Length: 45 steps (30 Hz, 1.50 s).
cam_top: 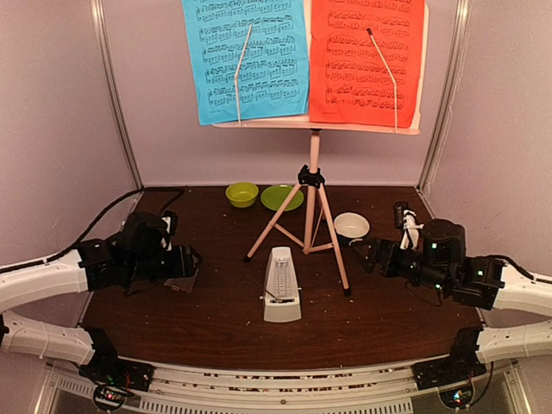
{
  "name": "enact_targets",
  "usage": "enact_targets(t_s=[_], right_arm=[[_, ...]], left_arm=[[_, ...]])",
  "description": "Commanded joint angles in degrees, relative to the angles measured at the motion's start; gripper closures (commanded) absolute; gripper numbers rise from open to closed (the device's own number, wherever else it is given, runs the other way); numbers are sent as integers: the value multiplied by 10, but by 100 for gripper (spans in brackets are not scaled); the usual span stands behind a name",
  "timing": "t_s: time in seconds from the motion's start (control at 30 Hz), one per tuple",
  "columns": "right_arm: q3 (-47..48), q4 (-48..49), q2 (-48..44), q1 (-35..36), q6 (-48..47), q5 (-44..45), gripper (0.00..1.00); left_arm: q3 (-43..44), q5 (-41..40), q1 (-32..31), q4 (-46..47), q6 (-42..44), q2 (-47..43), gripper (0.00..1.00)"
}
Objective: Set up the instrument practice props
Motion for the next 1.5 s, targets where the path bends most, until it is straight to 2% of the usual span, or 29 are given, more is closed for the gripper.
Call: enact_targets(t_s=[0.0, 0.13, 0.37, 0.47, 0.53, 0.6, 0.63, 1.03, 1.27, 1.47], right_arm=[[64, -89, -16, -43, -39, -26, 2], [133, -141, -14, -87, -76, -61, 0], [211, -200, -19, -150, -110, -106, 0], [218, -220, -35, -164, -115, -116, 0], [214, -230, -51, -170, -115, -119, 0], [203, -242, -75, -172, -109, -119, 0], [195, -248, -87, -173, -106, -118, 0], [41, -314, -249, -176, -35, -108, 0], [-27, -341, -309, -177, -16, -104, 0], [-49, -318, -314, -177, -6, -108, 0]], left_arm=[[21, 2, 46, -36, 42, -43, 41], [86, 4, 81, -85, 82, -56, 40], [212, 13, 92, -151, 117, -37, 36], [237, 33, 92, -163, 113, -36, 29], [241, 37, 92, -170, 105, -43, 19], [232, 30, 91, -180, 86, -56, 4], [223, 27, 92, -185, 78, -66, 2], [56, 20, 92, -261, -36, -177, 2], [-8, 29, 91, -248, -75, -201, 2], [-41, 33, 92, -216, -76, -192, 2]])
